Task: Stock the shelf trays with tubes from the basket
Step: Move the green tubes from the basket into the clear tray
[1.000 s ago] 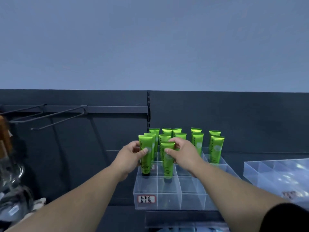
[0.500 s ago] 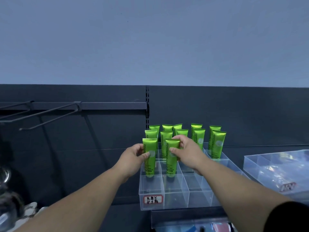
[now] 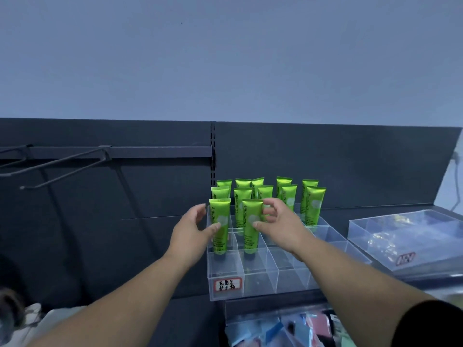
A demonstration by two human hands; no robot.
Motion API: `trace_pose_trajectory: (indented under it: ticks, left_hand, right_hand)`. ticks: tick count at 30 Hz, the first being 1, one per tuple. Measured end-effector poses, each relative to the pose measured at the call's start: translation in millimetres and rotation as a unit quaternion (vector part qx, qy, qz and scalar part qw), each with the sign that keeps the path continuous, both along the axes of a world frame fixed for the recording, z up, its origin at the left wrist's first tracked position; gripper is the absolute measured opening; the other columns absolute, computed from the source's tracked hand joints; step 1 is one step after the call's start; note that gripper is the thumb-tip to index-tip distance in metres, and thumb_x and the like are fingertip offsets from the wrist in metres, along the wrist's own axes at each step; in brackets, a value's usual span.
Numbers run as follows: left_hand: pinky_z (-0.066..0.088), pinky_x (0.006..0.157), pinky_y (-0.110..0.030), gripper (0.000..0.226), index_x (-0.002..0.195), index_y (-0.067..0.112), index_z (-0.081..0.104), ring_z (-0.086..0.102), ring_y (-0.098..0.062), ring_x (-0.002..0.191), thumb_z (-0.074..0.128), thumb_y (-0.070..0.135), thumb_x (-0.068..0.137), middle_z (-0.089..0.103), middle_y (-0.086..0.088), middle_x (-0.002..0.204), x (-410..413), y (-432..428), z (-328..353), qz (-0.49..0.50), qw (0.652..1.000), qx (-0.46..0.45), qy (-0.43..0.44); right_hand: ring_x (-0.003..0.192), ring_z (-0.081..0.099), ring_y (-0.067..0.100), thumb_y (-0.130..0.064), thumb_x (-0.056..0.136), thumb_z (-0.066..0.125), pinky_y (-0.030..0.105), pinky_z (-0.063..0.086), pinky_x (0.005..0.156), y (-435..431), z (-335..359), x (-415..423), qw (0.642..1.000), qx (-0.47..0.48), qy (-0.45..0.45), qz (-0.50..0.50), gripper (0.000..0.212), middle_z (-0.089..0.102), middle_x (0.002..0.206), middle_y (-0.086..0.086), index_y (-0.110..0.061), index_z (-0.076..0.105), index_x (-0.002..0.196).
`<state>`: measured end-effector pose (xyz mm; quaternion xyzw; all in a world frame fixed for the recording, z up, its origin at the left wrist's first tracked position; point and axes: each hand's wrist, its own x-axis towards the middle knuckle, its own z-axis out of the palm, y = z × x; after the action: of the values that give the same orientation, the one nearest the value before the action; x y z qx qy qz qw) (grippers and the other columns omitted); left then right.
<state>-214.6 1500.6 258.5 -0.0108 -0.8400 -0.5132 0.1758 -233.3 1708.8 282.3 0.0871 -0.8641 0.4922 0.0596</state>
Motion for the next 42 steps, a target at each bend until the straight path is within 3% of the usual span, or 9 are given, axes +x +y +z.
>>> trace_pose_trajectory:
  ticks: [3,8,14,20,29,37,42]
  left_hand:
    - [0.028,0.112,-0.030,0.072,0.147,0.021,0.030,0.030,-0.012,0.138,0.066,0.038,0.087,0.032,0.004,0.151,14.8,12.3,9.0,0.051,0.994,-0.084,0.053]
    - [0.008,0.120,-0.031,0.073,0.151,0.018,0.015,0.008,-0.013,0.146,0.046,0.049,0.094,0.013,0.003,0.158,33.8,50.1,21.5,0.086,0.954,-0.262,0.117]
    - [0.005,0.118,-0.033,0.074,0.152,0.019,0.011,0.007,-0.016,0.146,0.040,0.056,0.094,0.010,0.002,0.159,56.9,129.3,16.1,0.050,0.926,-0.352,0.123]
    - [0.009,0.118,-0.033,0.073,0.150,0.018,0.017,0.016,-0.019,0.143,0.041,0.056,0.092,0.020,0.001,0.156,95.3,249.7,-6.4,-0.038,0.914,-0.380,0.139]
    - [0.007,0.119,-0.038,0.073,0.151,0.022,0.011,0.010,-0.020,0.145,0.035,0.059,0.094,0.013,0.001,0.158,178.6,437.4,-62.2,-0.163,0.889,-0.416,0.098]
    - [0.012,0.117,-0.039,0.069,0.149,0.026,0.019,0.014,-0.018,0.144,0.040,0.058,0.091,0.019,0.003,0.156,224.9,539.1,-126.3,-0.240,0.869,-0.427,0.069]
    - [0.006,0.119,-0.041,0.069,0.151,0.025,0.014,0.007,-0.021,0.146,0.038,0.057,0.094,0.013,0.000,0.158,223.0,577.5,-162.4,-0.290,0.845,-0.450,0.023]
  right_hand:
    - [0.129,0.045,0.015,-0.035,0.086,0.070,0.027,0.038,0.100,4.0,-1.7,11.0,0.998,0.028,0.045,-0.027,0.064,0.048,0.140,-0.003,-0.023,0.039,0.141]
    - [0.136,0.036,0.017,-0.045,0.088,0.061,0.033,0.031,0.111,24.8,-2.2,35.1,0.977,0.133,0.145,-0.077,0.066,0.040,0.148,-0.002,-0.022,0.035,0.145]
    - [0.136,0.035,0.015,-0.048,0.089,0.057,0.033,0.027,0.114,97.3,-10.1,73.4,0.953,0.200,0.188,-0.126,0.061,0.041,0.146,-0.003,-0.022,0.040,0.142]
    - [0.131,0.039,0.018,-0.047,0.092,0.054,0.031,0.029,0.110,219.5,-33.0,143.9,0.937,0.244,0.154,-0.198,0.055,0.043,0.142,-0.003,-0.024,0.040,0.139]
    - [0.138,0.031,0.018,-0.050,0.092,0.049,0.035,0.025,0.114,398.3,-89.6,270.5,0.921,0.261,0.013,-0.290,0.060,0.035,0.150,-0.002,-0.026,0.034,0.145]
    - [0.145,0.018,0.018,-0.057,0.092,0.045,0.036,0.015,0.119,488.2,-143.9,351.4,0.898,0.258,-0.100,-0.341,0.065,0.024,0.157,-0.002,-0.031,0.027,0.148]
    - [0.147,0.012,0.018,-0.058,0.092,0.045,0.041,0.013,0.120,517.0,-184.3,359.2,0.884,0.250,-0.160,-0.361,0.068,0.019,0.159,0.000,-0.032,0.022,0.150]
